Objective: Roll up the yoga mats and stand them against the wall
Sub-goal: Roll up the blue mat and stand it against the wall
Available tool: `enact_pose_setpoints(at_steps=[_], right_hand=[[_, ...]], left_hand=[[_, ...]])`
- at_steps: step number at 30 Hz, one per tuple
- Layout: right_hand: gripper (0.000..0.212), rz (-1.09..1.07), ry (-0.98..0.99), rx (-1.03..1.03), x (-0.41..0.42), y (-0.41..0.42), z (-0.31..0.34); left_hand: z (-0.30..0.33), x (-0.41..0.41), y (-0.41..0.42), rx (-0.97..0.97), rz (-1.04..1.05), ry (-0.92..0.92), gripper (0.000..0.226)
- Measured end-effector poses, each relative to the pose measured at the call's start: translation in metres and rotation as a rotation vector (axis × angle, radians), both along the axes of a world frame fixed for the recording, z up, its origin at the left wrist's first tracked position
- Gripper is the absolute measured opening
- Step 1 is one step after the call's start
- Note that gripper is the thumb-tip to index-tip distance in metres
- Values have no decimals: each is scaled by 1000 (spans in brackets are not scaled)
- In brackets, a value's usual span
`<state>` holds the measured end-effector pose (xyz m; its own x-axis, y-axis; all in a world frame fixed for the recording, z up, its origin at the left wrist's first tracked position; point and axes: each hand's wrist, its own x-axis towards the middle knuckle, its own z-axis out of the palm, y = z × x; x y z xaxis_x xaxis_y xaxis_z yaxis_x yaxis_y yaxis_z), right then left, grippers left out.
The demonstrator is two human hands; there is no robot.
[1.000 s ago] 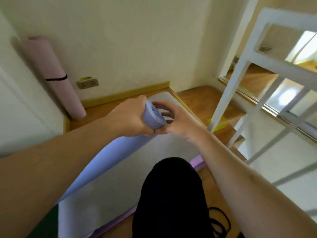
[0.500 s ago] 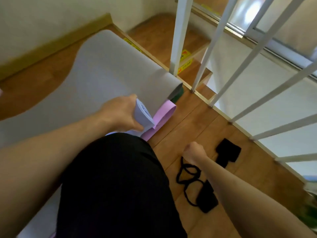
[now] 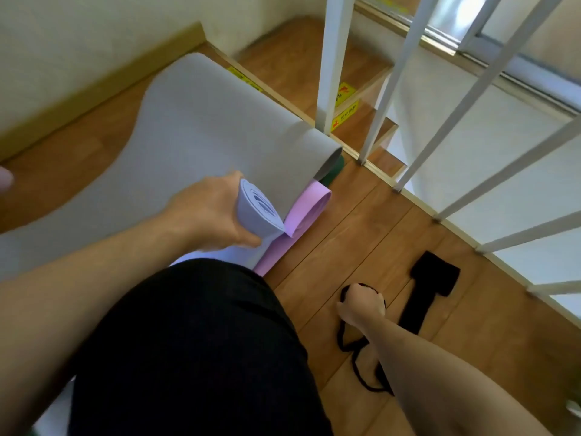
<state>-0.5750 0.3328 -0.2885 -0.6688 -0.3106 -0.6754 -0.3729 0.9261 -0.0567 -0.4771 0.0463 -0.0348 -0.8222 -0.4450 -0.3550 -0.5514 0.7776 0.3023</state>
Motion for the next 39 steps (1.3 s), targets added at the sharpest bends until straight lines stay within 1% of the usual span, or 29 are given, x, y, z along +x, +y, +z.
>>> enact_pose_setpoints(at_steps=[2,4,5,7,9,11,12,14,16,19,21,23,25,27,28,29,31,33,34,36,39], right_hand=[[17,77,35,23,5,4,-2],[20,111,55,19,12,2,-4],[22,108,56,-17,14,0,-3],[18,22,85,-160,17,-5,2],[7,-224,73,-337,12,-16,17],[9,-595,-41,-515,-2,-28,41],[6,-758,-124,-624,-11,-34,54],[9,-954,-278,-801,-29,-44,81],[12,-1025,-417,-945,-39,-57,112],[19,-1001,-651,-1163,-39,-82,167],[16,-1000,-847,-1291,-29,-106,210],[16,-929,-932,-1335,-12,-132,262],[29,-798,-995,-1345,13,-158,322],[44,-576,-1138,-1334,47,-180,386],[47,-434,-1181,-1320,66,-190,416],[47,-279,-1169,-1298,88,-201,444],[43,30,-1015,-1246,142,-220,495],[29,322,-842,-1158,200,-238,531],[37,462,-772,-1108,229,-245,546],[68,736,-641,-1004,286,-256,569],[101,1070,-439,-906,368,-260,590]], left_hand=[[6,7,2,-4,-3,15,74],[11,14,2,-3,0,45,72],[14,16,0,-2,4,58,71],[19,21,-2,-1,15,69,71],[26,28,-4,1,42,84,73],[36,37,-7,2,73,102,80],[42,43,-9,3,88,123,84],[59,56,-13,7,114,183,85],[80,73,-16,11,145,232,80],[113,106,-21,-10,196,321,74],[138,132,-25,-37,209,385,76],[164,164,-26,-65,242,446,77],[189,202,-26,-112,297,493,76],[214,245,-28,-176,370,549,81],[228,268,-28,-188,408,592,83],[241,292,-27,-186,451,643,80],[266,339,-18,-180,534,739,66],[281,386,-6,-195,645,831,62],[285,408,0,-212,700,871,65],[283,451,13,-243,813,947,68],[267,500,42,-230,958,1039,73]])
